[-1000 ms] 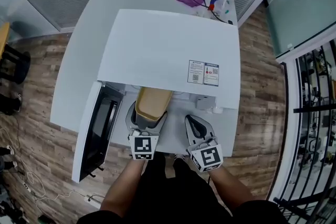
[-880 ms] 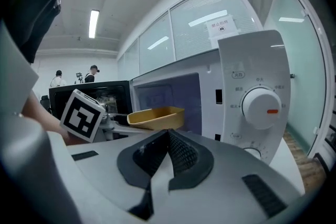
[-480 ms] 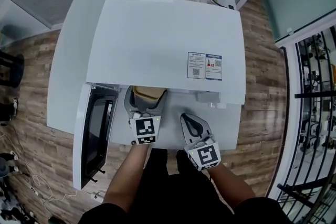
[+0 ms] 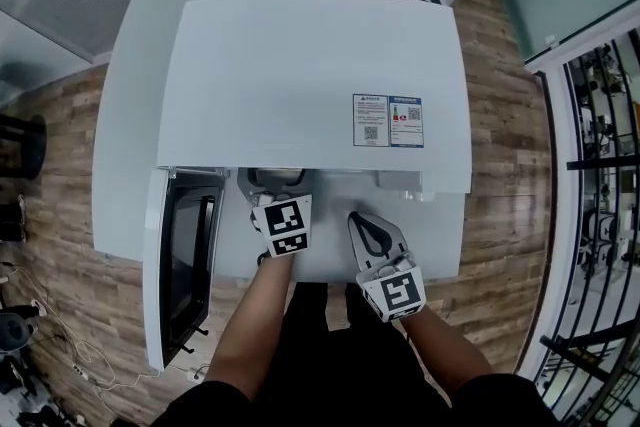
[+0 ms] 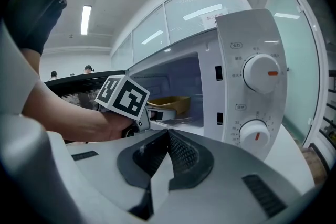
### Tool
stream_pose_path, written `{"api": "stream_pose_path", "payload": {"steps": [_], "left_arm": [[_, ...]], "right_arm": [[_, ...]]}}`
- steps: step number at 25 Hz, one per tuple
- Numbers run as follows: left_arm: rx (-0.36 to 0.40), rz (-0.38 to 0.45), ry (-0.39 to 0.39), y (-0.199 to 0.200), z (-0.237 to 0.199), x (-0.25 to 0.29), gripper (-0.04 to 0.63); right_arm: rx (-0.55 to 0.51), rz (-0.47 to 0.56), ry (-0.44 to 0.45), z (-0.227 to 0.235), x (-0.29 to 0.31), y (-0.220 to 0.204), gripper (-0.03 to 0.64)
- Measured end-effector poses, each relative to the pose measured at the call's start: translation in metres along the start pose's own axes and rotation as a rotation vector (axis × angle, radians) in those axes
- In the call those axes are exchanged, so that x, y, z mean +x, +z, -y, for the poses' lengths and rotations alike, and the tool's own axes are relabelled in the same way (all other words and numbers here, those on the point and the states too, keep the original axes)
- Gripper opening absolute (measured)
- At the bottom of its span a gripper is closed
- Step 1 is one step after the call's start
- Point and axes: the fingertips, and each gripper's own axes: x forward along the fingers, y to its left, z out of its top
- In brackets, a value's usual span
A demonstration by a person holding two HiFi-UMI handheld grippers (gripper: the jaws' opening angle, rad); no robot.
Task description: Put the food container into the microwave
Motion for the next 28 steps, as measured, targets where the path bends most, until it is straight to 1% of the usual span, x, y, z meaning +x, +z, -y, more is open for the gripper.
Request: {"api": "stream_pose_path", "payload": {"steps": [2,4,8,13,15,18,20,21,23,26,28], "left_arm": [[0.014,-0.017,-0.001,-0.004,0.001,0.003,0.497],[0.023,-0.029,-0.001,-0.007,0.001,0.005,0.511],[0.005,-0.039,-0.001,-0.008,0.003,0.005,0.542],[0.002,-0.044,-0.011,-0.012,0.005,-0.013,0.545],[0.020,-0.041,-0.013,-0.012,0.006,-0.025,0.541],[0.075,-0.031,-0.005,-0.009,0.009,-0.048,0.538],[0.090,-0.027,-0.008,-0.006,0.014,-0.064,0.526],[0.095,-0.023,-0.007,-0.004,0.016,-0.073,0.503],[0.107,-0.006,0.000,0.002,0.020,-0.091,0.420],[0.154,0.036,0.016,0.017,0.026,-0.118,0.317],[0.169,0.058,0.012,0.025,0.031,-0.134,0.225]], "right_arm": [[0.007,-0.002,0.001,0.000,0.000,-0.002,0.006],[0.015,0.007,0.013,-0.002,-0.001,0.000,0.006],[0.018,0.022,0.030,-0.004,-0.004,0.004,0.006],[0.010,0.036,0.031,-0.004,-0.006,0.009,0.006],[0.004,0.047,0.035,-0.006,-0.007,0.016,0.006],[-0.009,0.070,0.049,-0.007,-0.009,0.026,0.006],[-0.022,0.085,0.061,-0.009,-0.011,0.034,0.006],[-0.028,0.093,0.068,-0.010,-0.013,0.039,0.006],[-0.041,0.114,0.082,-0.013,-0.017,0.049,0.006],[-0.052,0.148,0.092,-0.018,-0.028,0.064,0.006],[-0.057,0.164,0.099,-0.023,-0.038,0.071,0.006]]}}
